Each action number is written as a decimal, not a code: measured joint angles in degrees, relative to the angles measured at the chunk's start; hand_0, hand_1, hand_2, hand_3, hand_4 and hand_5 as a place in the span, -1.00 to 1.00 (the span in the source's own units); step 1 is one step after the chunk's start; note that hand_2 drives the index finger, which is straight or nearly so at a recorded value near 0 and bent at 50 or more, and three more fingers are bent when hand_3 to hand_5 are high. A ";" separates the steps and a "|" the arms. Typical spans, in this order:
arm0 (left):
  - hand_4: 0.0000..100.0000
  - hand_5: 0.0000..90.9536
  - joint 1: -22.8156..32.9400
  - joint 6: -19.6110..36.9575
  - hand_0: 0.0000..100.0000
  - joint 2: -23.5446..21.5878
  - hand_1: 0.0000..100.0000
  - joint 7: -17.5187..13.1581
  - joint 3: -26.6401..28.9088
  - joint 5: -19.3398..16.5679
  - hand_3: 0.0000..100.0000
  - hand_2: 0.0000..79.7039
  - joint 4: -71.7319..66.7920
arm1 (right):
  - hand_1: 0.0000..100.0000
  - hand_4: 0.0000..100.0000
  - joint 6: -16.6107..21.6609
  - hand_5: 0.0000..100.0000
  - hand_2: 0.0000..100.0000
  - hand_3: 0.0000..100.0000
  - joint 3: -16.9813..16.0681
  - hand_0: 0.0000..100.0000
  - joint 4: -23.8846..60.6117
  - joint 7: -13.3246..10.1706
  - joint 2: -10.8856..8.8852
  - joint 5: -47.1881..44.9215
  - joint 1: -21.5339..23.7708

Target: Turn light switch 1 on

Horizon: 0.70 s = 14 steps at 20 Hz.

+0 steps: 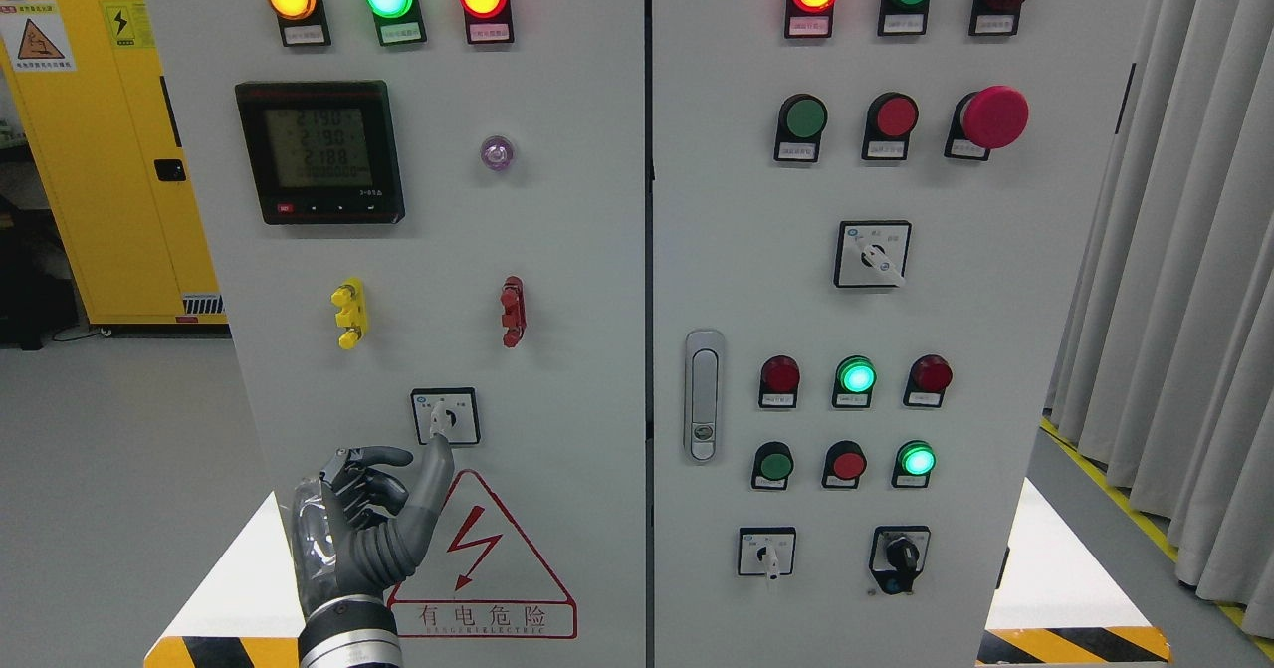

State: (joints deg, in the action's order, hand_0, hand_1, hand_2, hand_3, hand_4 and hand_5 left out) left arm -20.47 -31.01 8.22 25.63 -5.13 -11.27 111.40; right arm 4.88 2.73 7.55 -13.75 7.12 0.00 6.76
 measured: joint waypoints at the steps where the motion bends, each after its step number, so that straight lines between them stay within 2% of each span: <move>1: 0.73 0.85 -0.09 -0.07 -0.78 0.02 0.35 0.00 -0.02 -0.01 0.80 0.50 -0.08 | 0.00 -1.00 0.00 -1.00 -0.92 -1.00 0.00 -1.00 0.00 0.00 0.00 0.00 0.00; 14: 0.74 0.86 -1.38 -1.76 -0.80 0.16 0.33 0.00 -0.25 -0.07 0.81 0.51 -0.85 | 0.00 -1.00 0.00 -1.00 -0.92 -1.00 0.00 -1.00 0.01 0.00 0.00 0.00 0.00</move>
State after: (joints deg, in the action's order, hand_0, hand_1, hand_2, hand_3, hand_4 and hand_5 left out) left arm -21.85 -32.77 8.37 25.63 -5.39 -11.34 110.56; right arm 4.88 2.73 7.56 -13.75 7.12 0.00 6.76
